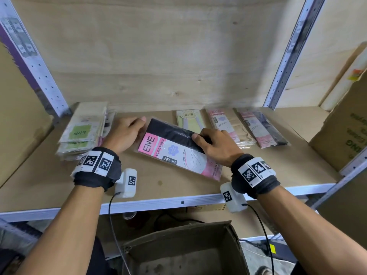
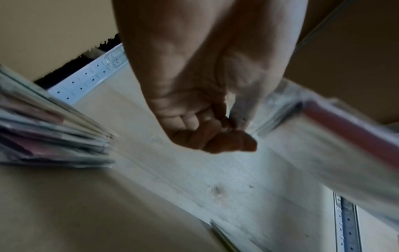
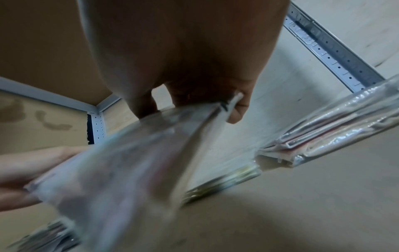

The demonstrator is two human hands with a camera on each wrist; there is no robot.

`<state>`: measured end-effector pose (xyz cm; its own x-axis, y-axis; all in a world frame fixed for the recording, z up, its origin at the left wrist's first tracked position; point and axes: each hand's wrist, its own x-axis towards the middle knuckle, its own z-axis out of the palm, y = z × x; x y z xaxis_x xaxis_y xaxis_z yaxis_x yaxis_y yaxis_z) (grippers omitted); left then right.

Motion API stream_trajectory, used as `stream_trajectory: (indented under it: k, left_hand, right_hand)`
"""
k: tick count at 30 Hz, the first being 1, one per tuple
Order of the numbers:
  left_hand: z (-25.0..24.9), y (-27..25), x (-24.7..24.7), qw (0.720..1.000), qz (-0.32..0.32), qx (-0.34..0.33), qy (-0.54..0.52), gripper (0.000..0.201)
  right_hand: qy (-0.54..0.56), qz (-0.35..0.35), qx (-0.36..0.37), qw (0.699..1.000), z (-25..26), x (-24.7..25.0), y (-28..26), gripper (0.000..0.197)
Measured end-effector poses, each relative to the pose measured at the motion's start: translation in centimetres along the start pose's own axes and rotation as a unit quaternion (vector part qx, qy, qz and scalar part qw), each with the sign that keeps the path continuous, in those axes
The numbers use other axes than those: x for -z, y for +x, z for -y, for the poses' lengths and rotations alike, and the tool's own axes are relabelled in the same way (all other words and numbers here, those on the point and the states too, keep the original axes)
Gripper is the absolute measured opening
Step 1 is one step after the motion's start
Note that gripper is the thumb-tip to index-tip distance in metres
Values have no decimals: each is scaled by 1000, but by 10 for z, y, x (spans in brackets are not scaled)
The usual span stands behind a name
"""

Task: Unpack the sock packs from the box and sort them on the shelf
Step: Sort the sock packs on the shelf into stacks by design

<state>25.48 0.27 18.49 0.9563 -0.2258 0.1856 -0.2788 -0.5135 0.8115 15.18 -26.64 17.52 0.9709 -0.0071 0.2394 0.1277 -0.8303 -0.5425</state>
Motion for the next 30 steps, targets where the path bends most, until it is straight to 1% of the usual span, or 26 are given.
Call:
stream_trajectory:
  k: [2, 4, 6, 8, 9, 10, 11, 12, 13, 15, 18, 20, 21, 22, 25, 27, 29, 30]
  left_hand:
    - [-3, -2, 1, 999, -5, 0, 41, 40]
    - [-8, -4, 0, 997, -21, 19, 72, 37]
    - [-13, -5, 1, 993, -53, 22, 103, 41]
    - [-15, -5, 1, 992, -88, -7, 94, 51]
    - [-15, -5, 1, 993, -94, -19, 63, 54]
    - [-16, -5, 1, 996, -89, -21, 8, 56]
    - [-17, -6, 0, 994, -82, -12, -65, 57]
    - [-19, -6, 0, 987, -74, 5, -143, 57]
    - [-21, -6, 0, 974, -67, 18, -214, 56]
    - [-27, -8, -2, 950, -54, 40, -304, 56]
    - [-35, -9, -5, 920, -38, 72, -384, 49]
    - [-38, -11, -8, 897, -19, 80, -435, 46]
    - [-39, -12, -9, 889, -18, 80, -450, 46]
    - [-41, -13, -9, 888, -17, 81, -453, 45]
    - [-44, -15, -10, 890, 13, 82, -448, 40]
    - [-48, -17, -13, 890, 8, 74, -449, 40]
    - [-48, -15, -13, 889, -16, 77, -450, 51]
    - [-45, -14, -12, 894, -13, 80, -440, 54]
  right_hand:
    - [-18, -4, 7, 1000, 1, -2, 0, 42]
    - [-24, -8, 16, 1000, 4, -3, 0, 43]
    - [-11, -13, 22, 1000, 7, -5, 0, 47]
    - [9, -20, 27, 999, 8, -5, 1, 50]
    - [17, -23, 28, 999, 8, -5, 1, 50]
    - [24, -24, 27, 999, 7, -5, 1, 51]
    - [33, -23, 25, 999, 7, -5, 1, 51]
    - [40, -21, 23, 999, 7, -5, 2, 51]
    - [46, -20, 22, 998, 7, -5, 2, 51]
    - [57, -19, 20, 998, 7, -5, 2, 52]
    - [80, -14, 16, 997, 7, -6, 1, 53]
    - [96, -10, 14, 995, 8, -7, 1, 51]
    - [101, -8, 14, 995, 8, -8, 0, 50]
    - [105, -7, 14, 994, 9, -8, 0, 49]
    - [120, 0, 12, 993, 9, -8, -1, 48]
    - [132, 6, 7, 991, 8, -7, -1, 50]
    - [141, 9, 2, 990, 7, -5, -2, 51]
    - [141, 9, 0, 990, 6, -4, -2, 51]
